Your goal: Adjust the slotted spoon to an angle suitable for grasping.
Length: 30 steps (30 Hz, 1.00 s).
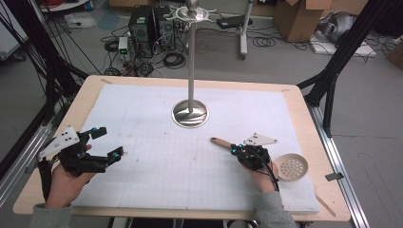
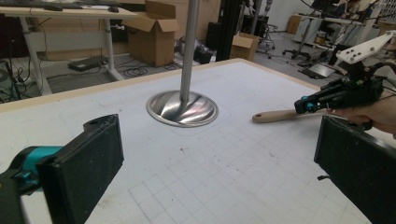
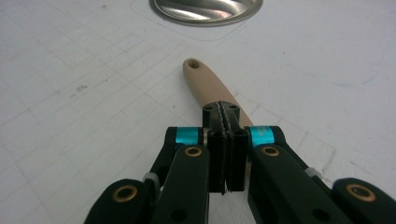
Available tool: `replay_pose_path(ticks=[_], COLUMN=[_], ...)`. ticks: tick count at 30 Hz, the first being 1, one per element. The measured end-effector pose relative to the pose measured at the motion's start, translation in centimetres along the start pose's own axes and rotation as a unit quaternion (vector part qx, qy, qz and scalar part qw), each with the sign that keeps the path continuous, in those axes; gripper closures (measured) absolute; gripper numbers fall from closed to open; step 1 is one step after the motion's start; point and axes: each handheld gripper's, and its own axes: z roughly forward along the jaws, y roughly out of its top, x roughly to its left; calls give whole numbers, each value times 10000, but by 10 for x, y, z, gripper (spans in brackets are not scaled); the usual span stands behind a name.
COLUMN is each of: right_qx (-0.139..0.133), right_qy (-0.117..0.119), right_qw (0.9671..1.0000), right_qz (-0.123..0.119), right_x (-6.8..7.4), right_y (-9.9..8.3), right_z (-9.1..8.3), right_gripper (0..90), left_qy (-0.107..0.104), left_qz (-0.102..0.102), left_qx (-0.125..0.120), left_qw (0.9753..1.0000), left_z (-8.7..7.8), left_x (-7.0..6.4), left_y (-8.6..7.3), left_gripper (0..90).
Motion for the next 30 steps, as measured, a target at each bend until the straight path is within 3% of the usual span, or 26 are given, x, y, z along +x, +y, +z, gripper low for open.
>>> replay_pose_path(ticks=[6, 12, 14, 17, 19, 26, 30], right_qx=[-114, -194, -52, 127, 194, 201, 183], right_qy=[74, 155, 365, 436, 654, 761, 881], right_qw=[9999, 9995, 9990, 9978, 9967, 9945, 9927], right_qz=[-65, -205, -247, -481, -431, -698, -802], right_x=[1, 1, -2, -4, -9, -25, -35], right_y=[5, 12, 14, 20, 24, 30, 28], right_z=[-11, -30, -35, -42, -49, -65, -72], right_gripper=[866, 684, 644, 520, 432, 191, 126], left_qy=[-34, -29, -40, -63, -75, -89, -90], left_qz=[-28, -46, -41, -41, -44, -40, -35], left_qx=[-9, -34, -41, -35, -36, -10, -9], left_qw=[10000, 10000, 10000, 10000, 10000, 10000, 10000], left_z=[2, 3, 3, 5, 6, 9, 9], left_x=[1, 2, 1, 1, 1, 1, 1], left_y=[0, 1, 2, 2, 2, 1, 1], left_gripper=[18, 18, 18, 18, 18, 18, 18])
